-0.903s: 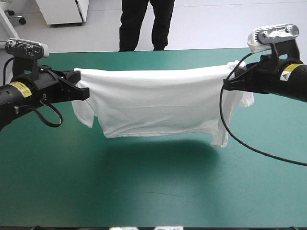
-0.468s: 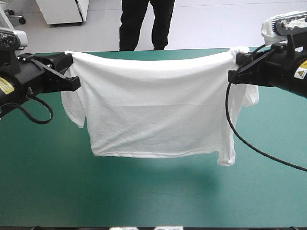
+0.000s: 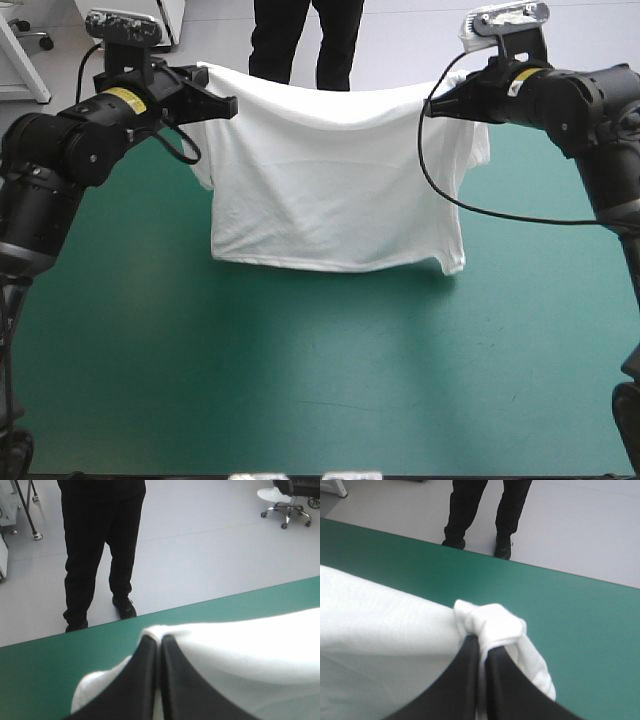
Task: Fold the cloth
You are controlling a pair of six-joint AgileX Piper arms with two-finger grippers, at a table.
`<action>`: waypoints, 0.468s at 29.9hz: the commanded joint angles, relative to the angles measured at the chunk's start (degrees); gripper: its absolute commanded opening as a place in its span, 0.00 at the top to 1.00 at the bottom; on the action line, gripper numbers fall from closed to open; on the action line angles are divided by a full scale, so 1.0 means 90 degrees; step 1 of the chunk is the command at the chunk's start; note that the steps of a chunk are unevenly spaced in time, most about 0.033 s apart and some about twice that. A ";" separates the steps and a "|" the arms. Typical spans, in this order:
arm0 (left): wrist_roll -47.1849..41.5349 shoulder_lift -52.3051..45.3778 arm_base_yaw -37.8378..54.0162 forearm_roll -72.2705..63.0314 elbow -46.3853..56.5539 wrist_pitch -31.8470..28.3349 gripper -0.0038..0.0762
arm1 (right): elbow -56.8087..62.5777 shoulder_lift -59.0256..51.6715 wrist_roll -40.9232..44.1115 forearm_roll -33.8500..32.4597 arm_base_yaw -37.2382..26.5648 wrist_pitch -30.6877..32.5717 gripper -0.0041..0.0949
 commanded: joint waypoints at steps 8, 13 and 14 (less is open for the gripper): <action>0.0000 0.0659 0.0003 0.0295 -0.1155 0.0089 0.96 | -0.0532 0.0402 -0.0068 -0.0063 -0.0527 -0.0466 0.98; 0.0057 0.0677 0.0003 0.0311 0.0049 0.0195 0.96 | 0.0374 0.0549 -0.0173 -0.0081 -0.0543 -0.0397 0.98; 0.0141 0.0677 0.0003 0.0311 0.0352 0.0214 0.96 | 0.0646 0.0575 -0.0204 -0.0067 -0.0543 -0.0397 0.98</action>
